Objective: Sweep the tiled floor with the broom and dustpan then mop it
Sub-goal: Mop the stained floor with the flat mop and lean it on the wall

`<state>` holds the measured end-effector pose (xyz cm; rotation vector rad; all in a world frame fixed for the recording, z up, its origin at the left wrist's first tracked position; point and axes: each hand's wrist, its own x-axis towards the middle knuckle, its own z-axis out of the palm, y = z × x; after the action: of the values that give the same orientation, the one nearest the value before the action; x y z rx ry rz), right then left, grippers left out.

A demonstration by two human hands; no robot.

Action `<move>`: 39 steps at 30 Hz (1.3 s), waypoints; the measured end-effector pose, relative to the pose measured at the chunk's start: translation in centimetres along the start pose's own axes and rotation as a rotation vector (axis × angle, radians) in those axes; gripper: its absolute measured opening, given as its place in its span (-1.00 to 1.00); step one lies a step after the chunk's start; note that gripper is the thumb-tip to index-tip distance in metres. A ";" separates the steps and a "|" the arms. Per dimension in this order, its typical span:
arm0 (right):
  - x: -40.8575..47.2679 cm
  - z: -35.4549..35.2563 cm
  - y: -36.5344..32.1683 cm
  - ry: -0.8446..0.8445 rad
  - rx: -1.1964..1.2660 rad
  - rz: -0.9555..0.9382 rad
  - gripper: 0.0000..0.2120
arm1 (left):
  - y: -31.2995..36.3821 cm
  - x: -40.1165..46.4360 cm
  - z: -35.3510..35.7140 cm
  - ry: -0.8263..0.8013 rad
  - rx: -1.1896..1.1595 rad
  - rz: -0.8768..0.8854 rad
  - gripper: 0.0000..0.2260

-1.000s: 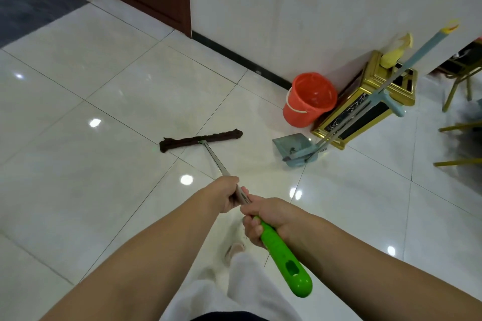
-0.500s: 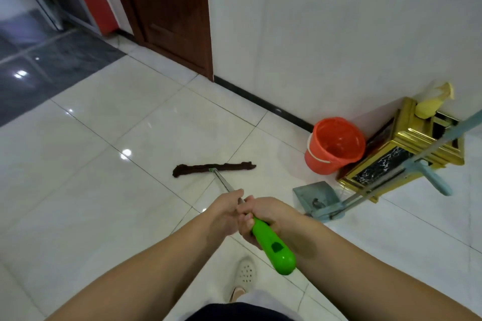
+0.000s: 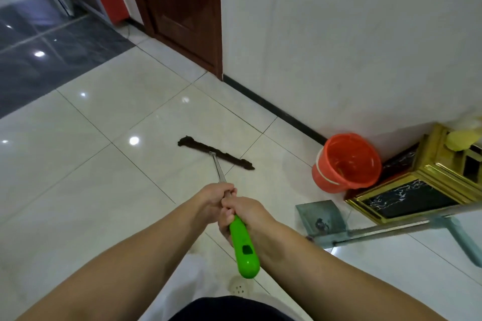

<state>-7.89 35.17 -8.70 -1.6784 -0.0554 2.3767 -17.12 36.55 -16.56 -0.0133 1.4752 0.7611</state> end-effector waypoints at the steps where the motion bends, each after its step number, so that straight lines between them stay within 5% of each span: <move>1: 0.4 0.4 -0.8 -0.003 0.007 -0.008 -0.73 | 0.9 0.6 0.0 -0.004 0.011 0.001 -0.66; 21: 12.2 21.8 -21.4 0.039 0.222 -0.070 -0.90 | 30.7 14.1 -6.2 -0.173 0.210 0.004 -0.68; 26: 13.8 27.4 -27.2 0.031 0.198 -0.055 -0.78 | 37.9 16.8 -6.8 -0.141 0.254 0.026 -0.69; 35: 13.3 30.5 -35.7 -0.062 0.132 0.014 -0.79 | 45.2 20.2 -7.0 -0.336 0.201 0.031 -0.68; 39: 12.5 31.4 -38.9 -0.133 0.188 0.021 -0.83 | 48.1 21.2 -6.3 -0.301 0.273 0.078 -0.72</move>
<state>-34.76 78.83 -3.11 -1.4427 0.1594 2.4216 -46.89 80.28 -15.32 0.3537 1.2845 0.5886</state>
